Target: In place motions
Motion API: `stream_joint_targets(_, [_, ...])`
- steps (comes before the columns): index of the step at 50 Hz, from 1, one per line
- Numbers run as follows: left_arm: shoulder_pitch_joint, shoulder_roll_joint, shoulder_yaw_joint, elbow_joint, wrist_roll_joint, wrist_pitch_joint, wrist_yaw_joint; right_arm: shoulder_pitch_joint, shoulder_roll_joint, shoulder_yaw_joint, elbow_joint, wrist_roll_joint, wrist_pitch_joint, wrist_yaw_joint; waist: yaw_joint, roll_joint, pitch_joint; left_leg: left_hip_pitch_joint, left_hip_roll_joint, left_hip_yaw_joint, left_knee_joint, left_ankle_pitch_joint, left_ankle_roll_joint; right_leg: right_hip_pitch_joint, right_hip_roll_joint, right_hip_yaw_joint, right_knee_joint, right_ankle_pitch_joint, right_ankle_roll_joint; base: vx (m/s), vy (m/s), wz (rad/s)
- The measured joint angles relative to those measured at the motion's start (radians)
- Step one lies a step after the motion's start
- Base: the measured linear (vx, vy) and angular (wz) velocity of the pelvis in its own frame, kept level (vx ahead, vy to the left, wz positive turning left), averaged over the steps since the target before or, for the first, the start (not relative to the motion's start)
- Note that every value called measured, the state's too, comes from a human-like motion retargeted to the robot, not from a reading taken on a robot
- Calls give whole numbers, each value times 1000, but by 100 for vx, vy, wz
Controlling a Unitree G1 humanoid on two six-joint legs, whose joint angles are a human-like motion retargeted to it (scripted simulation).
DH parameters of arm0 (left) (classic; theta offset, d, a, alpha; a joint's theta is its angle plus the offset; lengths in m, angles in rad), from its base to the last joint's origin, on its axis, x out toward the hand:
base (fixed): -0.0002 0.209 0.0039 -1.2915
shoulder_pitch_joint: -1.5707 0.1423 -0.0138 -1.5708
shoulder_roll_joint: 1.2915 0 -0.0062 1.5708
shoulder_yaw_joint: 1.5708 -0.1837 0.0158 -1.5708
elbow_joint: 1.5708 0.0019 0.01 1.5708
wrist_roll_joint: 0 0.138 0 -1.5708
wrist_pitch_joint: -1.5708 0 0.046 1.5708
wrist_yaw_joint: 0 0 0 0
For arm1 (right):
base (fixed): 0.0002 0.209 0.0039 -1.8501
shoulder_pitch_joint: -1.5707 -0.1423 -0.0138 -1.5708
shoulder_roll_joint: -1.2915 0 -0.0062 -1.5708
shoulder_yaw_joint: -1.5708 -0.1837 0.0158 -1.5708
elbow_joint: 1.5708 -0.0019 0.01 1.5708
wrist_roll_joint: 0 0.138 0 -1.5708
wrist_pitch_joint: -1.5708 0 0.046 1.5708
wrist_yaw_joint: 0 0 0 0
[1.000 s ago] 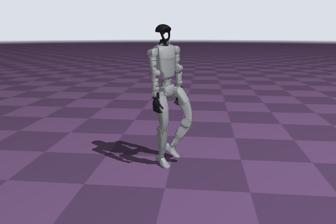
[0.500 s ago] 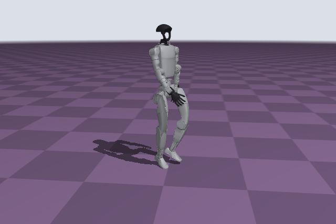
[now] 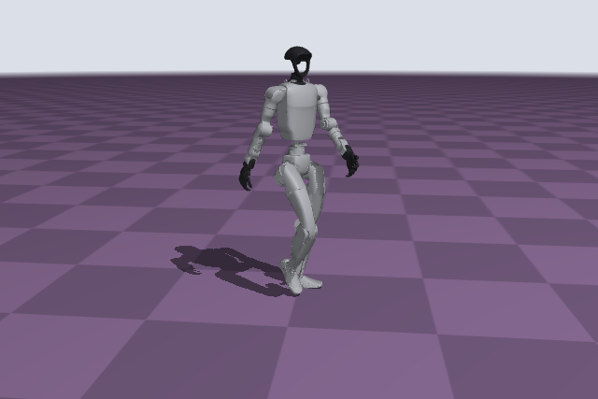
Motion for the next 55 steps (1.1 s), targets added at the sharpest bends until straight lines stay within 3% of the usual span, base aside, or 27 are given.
stream_joint_targets(3, [141,1,38,120,106,6,49,-93,44,55,-54,-22,-51,-42,15,-15,-41,2,-27,19,0,-18,-11,287,64,68,-488,92,71,4,-1,-40])
stream_joint_targets(5, [217,-10,76,225,138,35,49,-147,79,91,-130,-8,-85,-95,14,-32,-63,-7,-54,17,11,-34,-13,448,57,46,-777,-101,70,-2,-7,-17])
stream_joint_targets(6, [243,-7,112,282,153,56,26,-170,101,117,-175,7,-98,-95,47,-53,-71,-1,-72,47,13,-41,-18,502,43,-31,-859,-155,21,-2,-13,-97])
stream_joint_targets(7, [269,-1,139,336,170,77,5,-193,121,141,-217,23,-109,-84,85,-72,-81,3,-87,77,14,-47,-23,539,31,-65,-928,-177,-2,7,-18,-154])
stream_joint_targets(9, [318,23,149,433,222,112,4,-245,155,163,-290,54,-110,-6,172,-89,-104,-6,-91,119,16,-43,-29,533,12,54,-997,-108,66,-1,-23,-113])
stream_joint_targets(10, [336,34,145,482,260,122,28,-275,169,159,-327,66,-105,44,211,-87,-109,-22,-82,123,19,-33,-29,522,2,128,-1016,-85,107,-25,-20,0])
stream_joint_targets(12, [366,59,113,545,293,98,139,-339,173,154,-426,69,-106,71,214,-102,-104,-41,-81,100,18,-25,-38,513,-15,28,-1047,-61,100,-32,-17,40])
stream_joint_targets(14, [423,101,96,535,290,65,194,-401,174,208,-524,47,-121,62,210,-115,-71,-18,-84,128,3,-26,-43,536,-4,40,-1068,-55,93,-21,-17,-6])
stream_joint_targets(17, [463,130,160,515,340,77,194,-476,147,301,-646,-41,-127,66,122,-95,-51,-25,-82,92,-7,-18,-45,540,3,55,-1083,-54,93,-24,0,49])
stream_joint_targets(19, [477,131,238,527,400,124,172,-475,127,338,-679,-89,-126,59,92,-83,-77,-41,-83,69,-9,-13,-45,528,5,52,-1083,-56,90,10,7,57])
stream_joint_targets(23, [516,128,268,497,363,138,141,-416,106,315,-688,-91,-118,48,136,-92,-100,-53,-90,41,-20,-3,-45,529,4,27,-1086,-65,85,8,-4,33])
stream_joint_targets(27, [510,124,250,488,311,133,97,-333,113,270,-610,-119,-134,64,174,-100,-98,-44,-95,14,-36,4,-45,540,6,17,-1087,-74,81,5,-7,27])
stream_joint_targets(32, [496,99,242,487,325,153,68,-280,120,349,-309,-252,-96,-75,170,-96,-120,-44,-94,18,-51,7,-48,540,7,8,-1090,-78,80,6,-2,-12])
stream_joint_targets(37, [474,73,179,445,419,163,35,-232,140,352,-73,-329,-13,-21,249,-93,-104,-50,-78,93,-46,10,-45,544,20,73,-1093,-69,74,2,-1,-73])
stream_joint_targets(44, [466,81,85,387,547,155,24,-145,126,242,-67,-186,-12,82,173,-89,-115,-34,-86,38,-53,-10,-57,546,8,18,-1091,-81,74,0,-1,35])
stream_joint_targets(55, [461,87,142,431,473,171,35,-201,91,259,-162,-243,-4,120,141,-75,-120,-18,-78,74,-60,-30,-64,534,15,47,-1088,-71,69,-1,1,-18])
